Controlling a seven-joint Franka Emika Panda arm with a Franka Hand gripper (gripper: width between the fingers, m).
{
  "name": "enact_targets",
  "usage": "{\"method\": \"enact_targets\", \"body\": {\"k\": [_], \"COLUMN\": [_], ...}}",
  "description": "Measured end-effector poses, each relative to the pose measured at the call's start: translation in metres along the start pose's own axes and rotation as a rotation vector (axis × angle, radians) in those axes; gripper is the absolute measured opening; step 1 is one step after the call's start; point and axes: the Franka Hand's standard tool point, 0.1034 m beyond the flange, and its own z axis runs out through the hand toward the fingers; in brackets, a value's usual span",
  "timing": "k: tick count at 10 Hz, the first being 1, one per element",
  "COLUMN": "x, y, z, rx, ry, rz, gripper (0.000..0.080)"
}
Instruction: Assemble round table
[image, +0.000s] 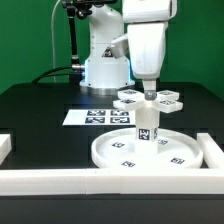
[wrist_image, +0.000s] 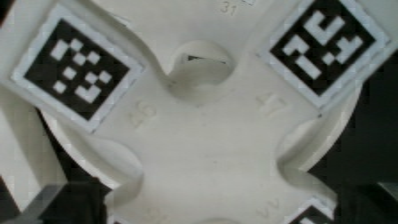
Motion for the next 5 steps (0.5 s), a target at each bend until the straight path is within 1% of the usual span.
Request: {"method": "enact_targets", "body": {"k": [2,5], "x": [-0.0039,-0.0072], "y": [0.0001,0.0005], "z": [0.0021,0.0065], "rx": [0.002,0.008], "ry": [-0.011,-0.012], "rz": [-0.072,-0.045], "gripper": [0.0648,0.0648]}}
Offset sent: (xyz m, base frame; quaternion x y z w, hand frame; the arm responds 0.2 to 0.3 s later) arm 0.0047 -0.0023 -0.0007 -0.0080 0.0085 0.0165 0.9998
